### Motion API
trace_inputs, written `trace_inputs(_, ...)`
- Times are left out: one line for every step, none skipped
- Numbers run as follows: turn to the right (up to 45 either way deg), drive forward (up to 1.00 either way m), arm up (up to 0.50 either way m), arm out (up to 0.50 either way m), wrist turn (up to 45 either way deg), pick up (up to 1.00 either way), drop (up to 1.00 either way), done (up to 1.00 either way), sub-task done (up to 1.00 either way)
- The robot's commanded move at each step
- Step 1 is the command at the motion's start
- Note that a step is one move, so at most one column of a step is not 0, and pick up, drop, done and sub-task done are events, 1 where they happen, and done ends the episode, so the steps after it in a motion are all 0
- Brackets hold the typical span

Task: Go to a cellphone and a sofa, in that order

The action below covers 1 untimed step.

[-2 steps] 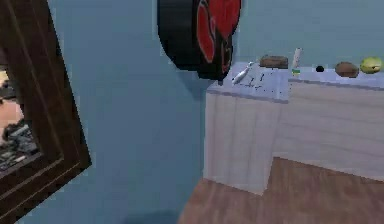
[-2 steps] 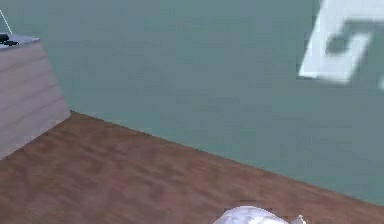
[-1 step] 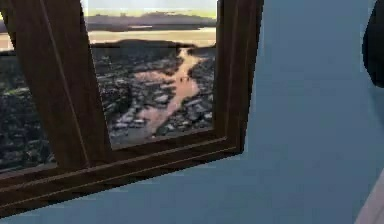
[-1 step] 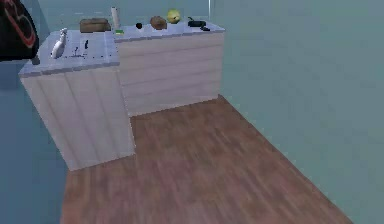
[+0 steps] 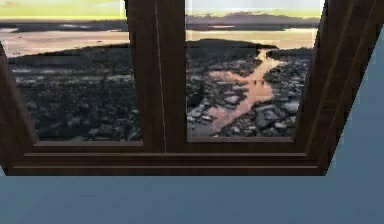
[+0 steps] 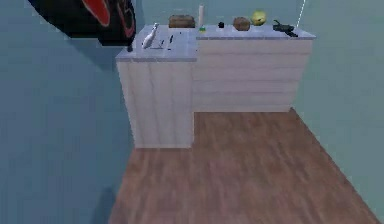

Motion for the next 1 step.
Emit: trace_inputs(0.0,0.05,0.00,0.00,0.0,0.00,0.00,0.00,0.00)
